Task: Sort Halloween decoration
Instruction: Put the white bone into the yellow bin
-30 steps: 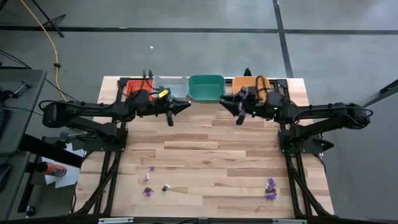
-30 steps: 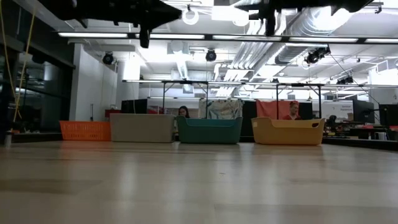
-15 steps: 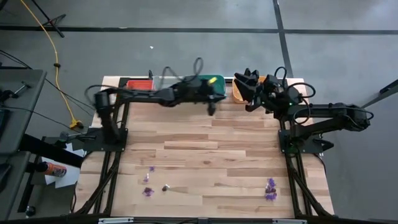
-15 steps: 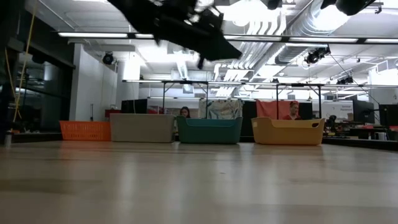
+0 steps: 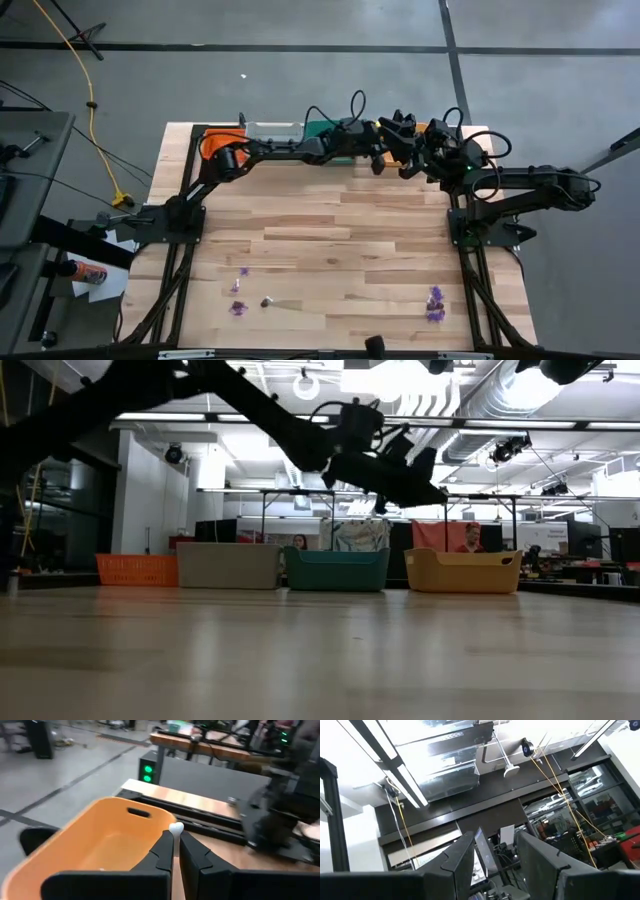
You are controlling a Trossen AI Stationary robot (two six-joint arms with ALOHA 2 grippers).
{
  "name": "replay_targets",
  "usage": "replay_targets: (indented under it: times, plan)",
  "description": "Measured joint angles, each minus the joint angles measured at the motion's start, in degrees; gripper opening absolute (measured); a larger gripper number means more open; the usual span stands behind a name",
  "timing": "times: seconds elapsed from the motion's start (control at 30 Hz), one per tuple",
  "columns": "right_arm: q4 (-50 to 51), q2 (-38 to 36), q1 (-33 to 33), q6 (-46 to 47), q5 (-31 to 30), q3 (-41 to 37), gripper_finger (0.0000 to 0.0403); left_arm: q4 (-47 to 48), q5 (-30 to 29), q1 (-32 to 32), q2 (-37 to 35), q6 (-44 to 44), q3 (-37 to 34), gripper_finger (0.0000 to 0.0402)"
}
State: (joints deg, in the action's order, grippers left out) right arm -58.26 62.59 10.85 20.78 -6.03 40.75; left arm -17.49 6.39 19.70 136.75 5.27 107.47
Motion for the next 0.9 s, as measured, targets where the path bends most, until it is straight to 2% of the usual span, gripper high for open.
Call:
replay_targets:
  times: [0.2, 0.5, 0.7, 0.9]
  plan:
    - [0.02, 0.00, 0.00, 0.19, -0.01, 0.00, 0.0145, 2.02, -4.79, 1.35, 2.25, -0.23, 3.53, 0.0029]
    - [0.13, 0.00, 0.00, -0.28, 0.00, 0.00, 0.0145, 4.90, -5.87, 2.17, 1.71, -2.52, 3.68, 0.0130]
    - [0.12, 0.00, 0.00, -0.44, -0.01, 0.00, 0.0145, 17.99, -5.33, 2.50, -4.37, -7.03, 3.68, 0.0177]
    - [0.11, 0.02, 0.00, -2.38, -0.01, 0.00, 0.0145, 34.83, -5.17, 4.95, -14.95, -14.75, 3.68, 0.0172]
